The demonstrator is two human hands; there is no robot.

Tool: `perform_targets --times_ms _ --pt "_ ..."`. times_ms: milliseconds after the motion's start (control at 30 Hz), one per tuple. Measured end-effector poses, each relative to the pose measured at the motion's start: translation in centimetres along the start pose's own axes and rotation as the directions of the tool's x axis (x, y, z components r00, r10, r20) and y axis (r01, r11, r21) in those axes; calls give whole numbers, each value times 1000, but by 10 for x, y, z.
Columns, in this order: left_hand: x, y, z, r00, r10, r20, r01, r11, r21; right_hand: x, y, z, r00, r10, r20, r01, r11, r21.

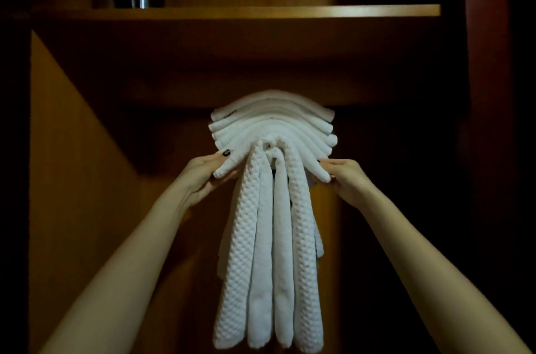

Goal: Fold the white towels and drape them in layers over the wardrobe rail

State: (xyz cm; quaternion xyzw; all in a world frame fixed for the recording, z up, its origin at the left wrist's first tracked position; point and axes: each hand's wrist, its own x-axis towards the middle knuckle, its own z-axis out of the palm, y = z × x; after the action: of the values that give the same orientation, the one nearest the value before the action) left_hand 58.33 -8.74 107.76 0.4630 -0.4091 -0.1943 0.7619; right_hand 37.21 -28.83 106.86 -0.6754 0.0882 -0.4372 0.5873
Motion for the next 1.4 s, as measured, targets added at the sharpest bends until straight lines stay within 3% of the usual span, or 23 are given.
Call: perform_targets --times_ms 100,200,267,333,433,633,733,833,933,1000,1100,1167,1300,1400 --pt "-11 -14 4 1000 8 -15 -5 976 218 -7 13 8 1000 2 17 -3 1000 23" --pt "-11 -10 0 953 303 -23 -234 779 581 -12 12 10 990 -130 -49 114 960 -255" --pt "-18 1 10 923 384 -2 -309 747 589 -16 5 13 941 -325 -96 247 852 -463" --pt "-23 7 25 939 321 120 -336 791 511 -22 -5 22 900 -432 -49 350 787 -507" --pt "-26 5 42 934 258 248 -352 783 512 -35 -13 39 926 -363 106 372 822 -431" --pt "-28 -6 59 933 246 262 -341 836 430 -49 -1 48 916 -339 213 396 850 -347" --pt "-36 -5 61 943 216 255 -314 833 456 -57 -4 49 918 -316 240 389 836 -386" --pt "-54 -5 58 940 278 199 -342 762 550 -64 -1 43 930 -307 200 366 815 -449" --pt "-80 -12 48 897 404 178 -397 563 725 -95 3 45 951 -285 123 305 785 -539" --pt "-100 -22 36 875 434 214 -415 445 794 -114 9 48 948 -299 107 295 702 -649" --pt "-136 -43 13 894 379 238 -366 315 876 -143 28 54 948 -288 134 281 566 -775" --pt "-168 -65 -2 916 303 261 -339 243 909 -171 49 62 961 -234 144 253 546 -798" --pt "-243 -124 -38 967 98 235 -249 171 953 -245 113 80 985 -4 170 148 521 -841" --pt "-304 -175 -61 984 -74 163 -149 162 975 -307 171 85 960 215 179 50 496 -867"
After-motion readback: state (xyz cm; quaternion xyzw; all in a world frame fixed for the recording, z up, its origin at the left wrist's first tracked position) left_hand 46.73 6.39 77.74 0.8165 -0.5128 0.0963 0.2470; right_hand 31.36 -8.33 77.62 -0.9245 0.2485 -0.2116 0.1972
